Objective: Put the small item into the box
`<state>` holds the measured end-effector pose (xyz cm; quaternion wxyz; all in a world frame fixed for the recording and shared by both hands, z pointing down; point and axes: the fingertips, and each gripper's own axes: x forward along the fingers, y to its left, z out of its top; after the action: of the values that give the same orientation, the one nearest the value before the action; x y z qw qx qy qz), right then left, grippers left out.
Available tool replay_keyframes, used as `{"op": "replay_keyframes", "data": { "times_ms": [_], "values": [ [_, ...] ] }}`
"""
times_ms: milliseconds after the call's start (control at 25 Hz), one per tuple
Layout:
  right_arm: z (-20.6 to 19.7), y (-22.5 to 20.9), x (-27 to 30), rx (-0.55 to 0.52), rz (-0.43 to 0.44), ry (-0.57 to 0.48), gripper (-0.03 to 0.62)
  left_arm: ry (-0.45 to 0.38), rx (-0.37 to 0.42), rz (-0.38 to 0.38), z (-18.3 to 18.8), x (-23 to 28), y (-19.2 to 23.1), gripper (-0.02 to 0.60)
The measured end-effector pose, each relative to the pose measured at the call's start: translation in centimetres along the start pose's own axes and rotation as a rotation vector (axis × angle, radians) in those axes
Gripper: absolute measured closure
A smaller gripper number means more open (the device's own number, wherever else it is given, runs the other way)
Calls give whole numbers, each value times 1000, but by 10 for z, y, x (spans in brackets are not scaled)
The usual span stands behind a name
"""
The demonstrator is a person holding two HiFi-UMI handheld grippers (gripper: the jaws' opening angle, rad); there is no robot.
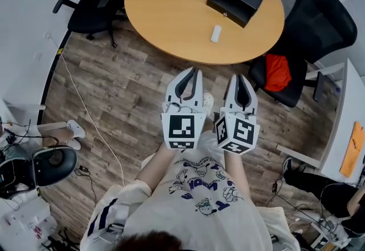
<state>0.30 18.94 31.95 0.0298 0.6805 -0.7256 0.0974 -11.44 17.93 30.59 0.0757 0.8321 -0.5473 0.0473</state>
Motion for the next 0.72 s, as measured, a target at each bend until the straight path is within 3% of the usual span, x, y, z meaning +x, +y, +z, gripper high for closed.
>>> {"op": "replay_keyframes", "data": {
  "times_ms": [720],
  "values": [
    [26, -62, 126, -4, 89, 29, 548, 14, 3, 58, 22, 129, -9, 552]
  ]
}}
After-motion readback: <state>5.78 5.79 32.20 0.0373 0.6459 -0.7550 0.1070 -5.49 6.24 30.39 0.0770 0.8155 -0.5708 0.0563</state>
